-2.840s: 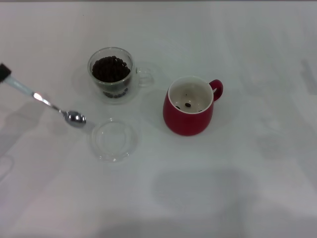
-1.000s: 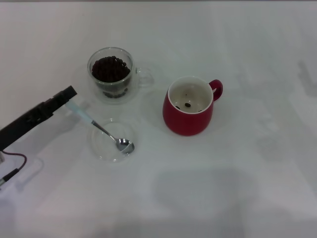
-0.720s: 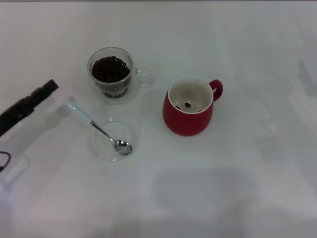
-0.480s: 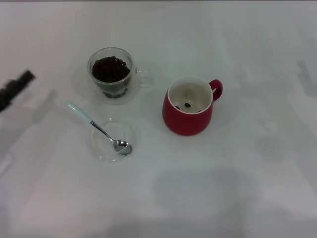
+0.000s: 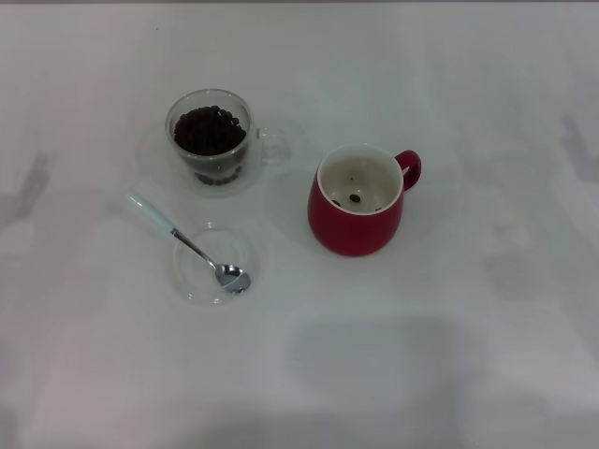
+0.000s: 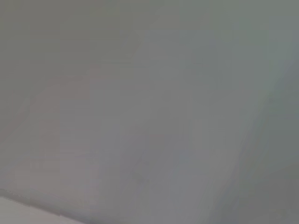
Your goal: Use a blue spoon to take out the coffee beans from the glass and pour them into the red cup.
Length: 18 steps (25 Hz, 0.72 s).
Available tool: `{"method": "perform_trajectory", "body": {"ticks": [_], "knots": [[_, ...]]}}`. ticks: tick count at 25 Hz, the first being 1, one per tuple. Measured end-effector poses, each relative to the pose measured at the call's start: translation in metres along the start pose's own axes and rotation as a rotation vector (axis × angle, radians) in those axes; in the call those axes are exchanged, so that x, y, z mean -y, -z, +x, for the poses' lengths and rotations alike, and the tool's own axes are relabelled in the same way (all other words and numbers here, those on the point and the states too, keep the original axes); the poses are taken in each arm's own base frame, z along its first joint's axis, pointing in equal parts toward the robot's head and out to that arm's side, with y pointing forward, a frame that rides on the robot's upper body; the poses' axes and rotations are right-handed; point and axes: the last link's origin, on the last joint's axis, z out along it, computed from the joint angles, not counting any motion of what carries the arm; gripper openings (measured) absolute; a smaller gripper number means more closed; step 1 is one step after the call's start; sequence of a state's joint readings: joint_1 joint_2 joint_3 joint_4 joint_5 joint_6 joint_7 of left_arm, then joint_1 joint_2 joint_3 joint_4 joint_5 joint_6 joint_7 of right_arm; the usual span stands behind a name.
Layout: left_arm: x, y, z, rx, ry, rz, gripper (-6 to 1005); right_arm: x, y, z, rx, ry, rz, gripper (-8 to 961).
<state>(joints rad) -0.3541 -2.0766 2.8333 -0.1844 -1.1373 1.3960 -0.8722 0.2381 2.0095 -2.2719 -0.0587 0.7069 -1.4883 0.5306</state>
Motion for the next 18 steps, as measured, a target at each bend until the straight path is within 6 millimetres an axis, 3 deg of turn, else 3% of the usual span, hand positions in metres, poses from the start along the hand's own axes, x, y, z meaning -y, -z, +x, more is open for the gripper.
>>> {"method": "perform_trajectory", "body": {"ticks": [8, 18], "knots": [[-0.0034, -0.0071, 0.0018, -0.089, -0.178, 0.076, 896, 0.0016, -0.0012, 0.0027, -0.014, 0.090, 0.021, 634], [-0.0047, -0.0102, 0.0023, -0.126, -0.228, 0.126, 896, -0.0016, -0.0069, 0.0029, -0.001, 0.137, 0.037, 634]]}}
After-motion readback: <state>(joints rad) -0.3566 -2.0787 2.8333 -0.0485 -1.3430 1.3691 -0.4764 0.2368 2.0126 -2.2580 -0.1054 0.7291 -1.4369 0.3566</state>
